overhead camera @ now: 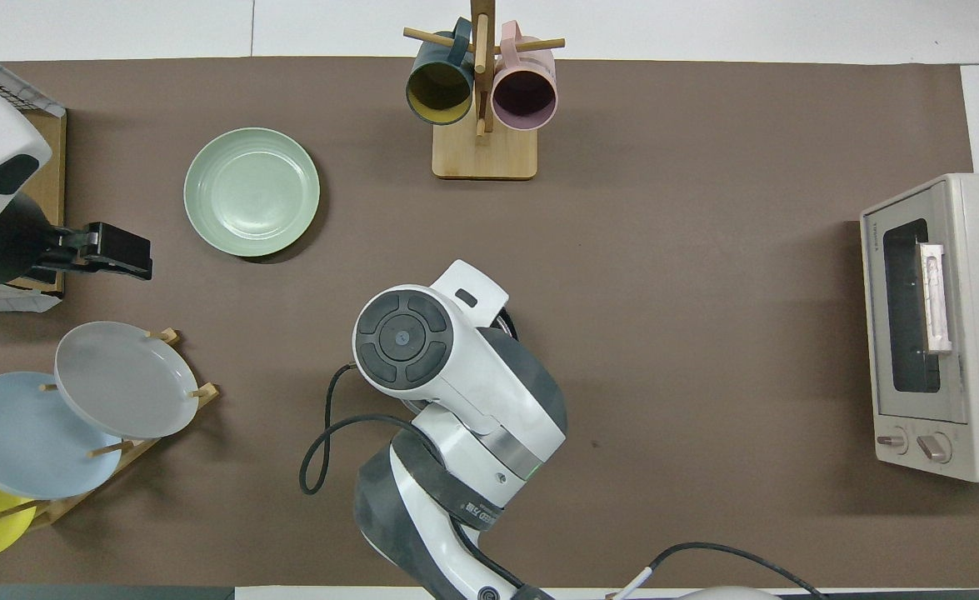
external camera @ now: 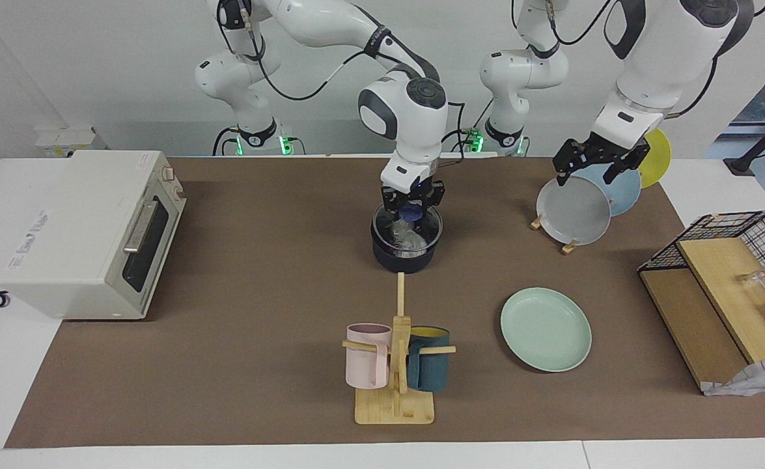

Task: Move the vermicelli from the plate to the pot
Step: 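Lower the glass lid onto the saucepan with the right gripper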

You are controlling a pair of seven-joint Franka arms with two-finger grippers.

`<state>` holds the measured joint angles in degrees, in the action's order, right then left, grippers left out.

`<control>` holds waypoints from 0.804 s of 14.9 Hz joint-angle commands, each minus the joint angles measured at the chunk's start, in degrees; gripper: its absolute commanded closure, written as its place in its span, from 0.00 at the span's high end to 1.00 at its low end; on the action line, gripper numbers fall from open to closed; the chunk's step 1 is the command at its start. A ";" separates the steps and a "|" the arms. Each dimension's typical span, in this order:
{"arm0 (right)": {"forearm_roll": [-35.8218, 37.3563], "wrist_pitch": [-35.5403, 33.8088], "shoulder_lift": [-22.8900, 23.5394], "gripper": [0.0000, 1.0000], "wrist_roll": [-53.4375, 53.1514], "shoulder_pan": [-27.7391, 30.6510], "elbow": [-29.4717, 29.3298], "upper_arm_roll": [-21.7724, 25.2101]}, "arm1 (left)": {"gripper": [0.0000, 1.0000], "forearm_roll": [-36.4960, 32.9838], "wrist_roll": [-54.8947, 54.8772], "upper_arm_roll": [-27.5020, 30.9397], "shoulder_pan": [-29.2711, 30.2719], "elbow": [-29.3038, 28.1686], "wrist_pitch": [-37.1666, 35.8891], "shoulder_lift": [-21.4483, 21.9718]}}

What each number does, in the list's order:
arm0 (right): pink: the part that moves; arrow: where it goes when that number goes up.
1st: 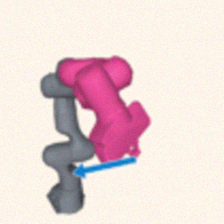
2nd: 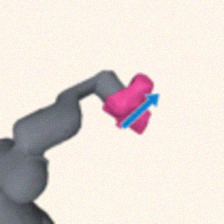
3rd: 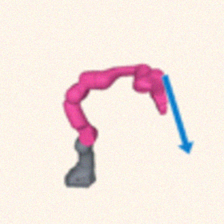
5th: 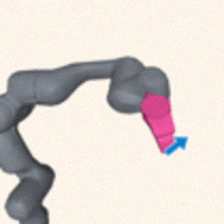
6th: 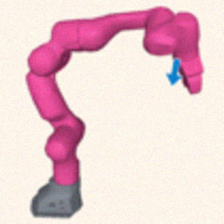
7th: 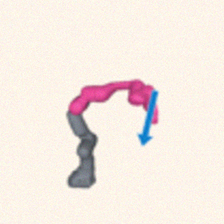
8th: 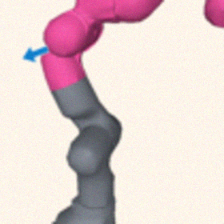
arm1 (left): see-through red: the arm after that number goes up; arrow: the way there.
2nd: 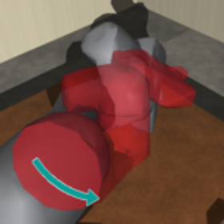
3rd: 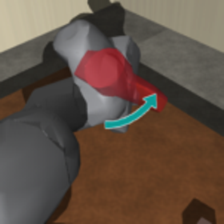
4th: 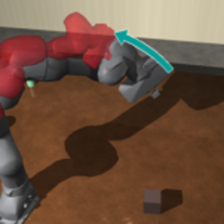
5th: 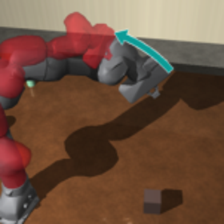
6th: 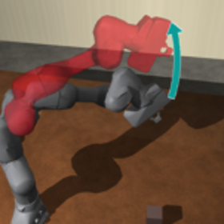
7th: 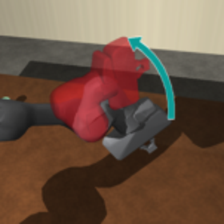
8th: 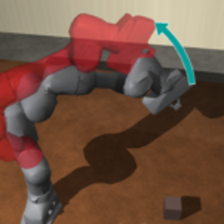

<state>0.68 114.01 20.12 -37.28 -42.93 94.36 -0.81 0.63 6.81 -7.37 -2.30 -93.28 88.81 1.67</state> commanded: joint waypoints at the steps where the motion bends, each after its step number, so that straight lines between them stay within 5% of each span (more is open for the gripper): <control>1: 0.81 0.16 0.35 0.00 -0.51 0.04 0.21 0.11 | 1.00 -1.51 -0.92 -0.89 0.99 -3.83 -0.66 2.89; 12: 0.02 2.18 0.53 0.00 -0.24 2.24 0.82 0.02 | 1.00 -1.07 -0.75 -0.36 0.37 -2.70 -1.18 2.46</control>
<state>0.46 114.78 20.59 -37.28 -41.42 94.59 -0.44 0.60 6.71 -7.63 -2.30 -95.64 88.28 3.08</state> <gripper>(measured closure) 0.339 0.000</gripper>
